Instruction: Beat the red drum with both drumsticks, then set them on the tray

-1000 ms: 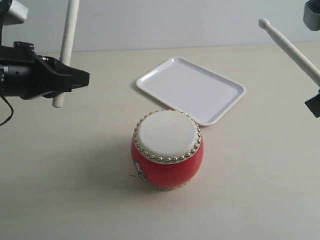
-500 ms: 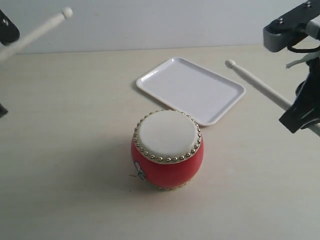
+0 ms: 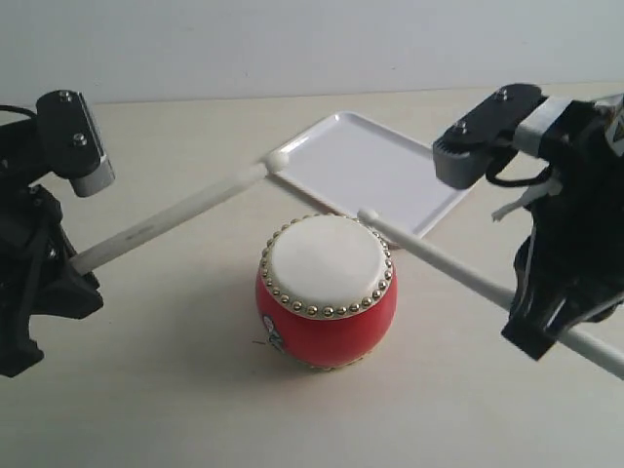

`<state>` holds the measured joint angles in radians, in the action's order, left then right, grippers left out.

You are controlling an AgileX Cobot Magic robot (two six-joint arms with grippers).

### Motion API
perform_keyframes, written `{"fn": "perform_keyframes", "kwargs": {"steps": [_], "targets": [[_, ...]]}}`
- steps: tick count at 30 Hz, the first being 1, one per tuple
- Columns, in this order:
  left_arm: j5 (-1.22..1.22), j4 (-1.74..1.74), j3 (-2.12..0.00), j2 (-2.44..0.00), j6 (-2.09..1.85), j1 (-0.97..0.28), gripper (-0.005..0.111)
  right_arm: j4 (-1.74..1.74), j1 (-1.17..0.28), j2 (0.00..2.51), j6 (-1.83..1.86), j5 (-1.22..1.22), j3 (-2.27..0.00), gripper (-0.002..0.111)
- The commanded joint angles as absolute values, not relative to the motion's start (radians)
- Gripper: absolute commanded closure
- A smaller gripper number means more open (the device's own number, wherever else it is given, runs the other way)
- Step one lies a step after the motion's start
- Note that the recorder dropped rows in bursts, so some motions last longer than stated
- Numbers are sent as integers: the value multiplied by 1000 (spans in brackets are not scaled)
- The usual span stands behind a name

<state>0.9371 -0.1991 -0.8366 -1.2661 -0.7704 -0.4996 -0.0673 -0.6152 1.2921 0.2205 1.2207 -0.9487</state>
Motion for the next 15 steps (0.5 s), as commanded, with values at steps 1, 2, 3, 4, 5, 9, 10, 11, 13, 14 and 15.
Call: {"fn": "perform_keyframes", "kwargs": {"steps": [1,2,3,4,5,9,10,11,13,14,15], "targets": [[940,-168,-811,-1252,-766,-508,107,-50,-676,1282,215,1221,-934,108],[942,-163,-804,-1252,-766,-508,107,-48,-687,1282,215,1221,-936,108],[944,-154,-800,-1252,-766,-508,107,-48,-695,1282,215,1221,-937,108],[944,-152,-794,-1252,-766,-508,107,-48,-703,1282,215,1221,-940,108],[944,-139,-790,-1252,-766,-508,107,-48,-704,1288,215,1221,-947,108],[944,-120,-788,-1252,-762,-508,107,-48,-704,1319,215,1221,-1017,108],[940,-121,-788,-1252,-762,-508,107,-50,-704,1328,206,1221,-1035,108],[929,-121,-788,-1252,-752,-508,107,-50,-704,1333,198,1221,-1061,108],[918,-119,-788,-1252,-752,-508,107,-48,-704,1333,198,1221,-1093,108],[916,-119,-788,-1252,-752,-508,107,-48,-704,1333,196,1221,-1098,108],[916,-119,-788,-1252,-752,-508,107,-48,-704,1338,192,1221,-1093,108]]}}
